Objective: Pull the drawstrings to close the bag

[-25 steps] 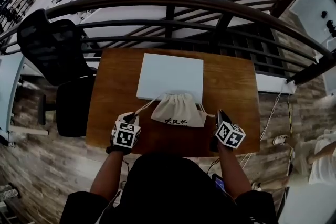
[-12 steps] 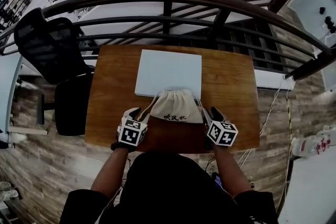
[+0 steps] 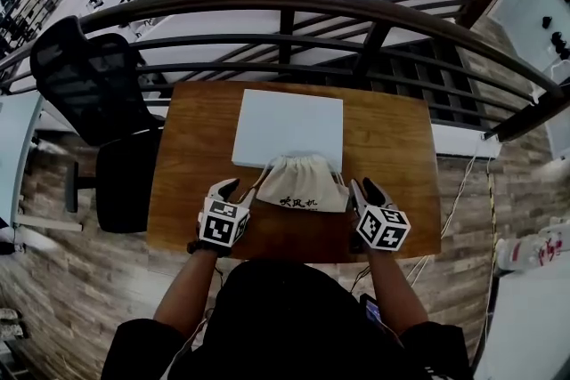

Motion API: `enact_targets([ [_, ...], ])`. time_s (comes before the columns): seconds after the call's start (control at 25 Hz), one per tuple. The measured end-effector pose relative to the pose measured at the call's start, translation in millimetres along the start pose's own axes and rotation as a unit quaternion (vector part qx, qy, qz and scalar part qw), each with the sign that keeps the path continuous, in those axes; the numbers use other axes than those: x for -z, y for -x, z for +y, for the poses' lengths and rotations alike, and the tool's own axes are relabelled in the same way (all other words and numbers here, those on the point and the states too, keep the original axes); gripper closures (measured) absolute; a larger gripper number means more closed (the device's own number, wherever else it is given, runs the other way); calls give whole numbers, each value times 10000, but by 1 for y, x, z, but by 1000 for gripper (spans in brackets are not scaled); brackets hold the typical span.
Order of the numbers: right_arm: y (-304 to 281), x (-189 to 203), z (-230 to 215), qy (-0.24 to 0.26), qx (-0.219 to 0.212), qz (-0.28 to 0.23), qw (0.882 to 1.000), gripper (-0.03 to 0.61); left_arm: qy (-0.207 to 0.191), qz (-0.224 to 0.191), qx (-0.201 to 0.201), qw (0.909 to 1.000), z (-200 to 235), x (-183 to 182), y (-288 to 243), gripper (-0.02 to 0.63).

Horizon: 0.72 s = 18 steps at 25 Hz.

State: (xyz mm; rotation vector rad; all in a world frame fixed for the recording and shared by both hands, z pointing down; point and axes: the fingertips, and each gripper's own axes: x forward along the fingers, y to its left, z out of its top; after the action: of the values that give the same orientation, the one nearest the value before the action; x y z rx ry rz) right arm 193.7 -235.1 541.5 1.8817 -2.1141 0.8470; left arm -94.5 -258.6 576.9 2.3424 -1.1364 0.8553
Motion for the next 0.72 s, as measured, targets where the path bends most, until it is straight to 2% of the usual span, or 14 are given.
enact_targets([
  [0.16, 6, -26, 2, 122, -52, -282, 9995, 444, -17, -394, -37, 9992, 5, -28, 10, 454],
  [0.32, 12, -53, 13, 166, -136, -622, 9978, 473, 31, -894, -166, 9958, 12, -60, 26, 494],
  [0.44, 19, -70, 22, 218, -251, -826, 9960, 488, -17, -1243, -213, 9920, 14, -78, 40, 533],
  [0.56, 25, -84, 26, 271, -309, -1020, 9939, 506, -210, -1491, -235, 9883, 17, -92, 50, 538],
  [0.72, 35, -102, 29, 309, -307, -1372, 9896, 566, -262, -1952, -417, 9795, 26, -110, 70, 558],
])
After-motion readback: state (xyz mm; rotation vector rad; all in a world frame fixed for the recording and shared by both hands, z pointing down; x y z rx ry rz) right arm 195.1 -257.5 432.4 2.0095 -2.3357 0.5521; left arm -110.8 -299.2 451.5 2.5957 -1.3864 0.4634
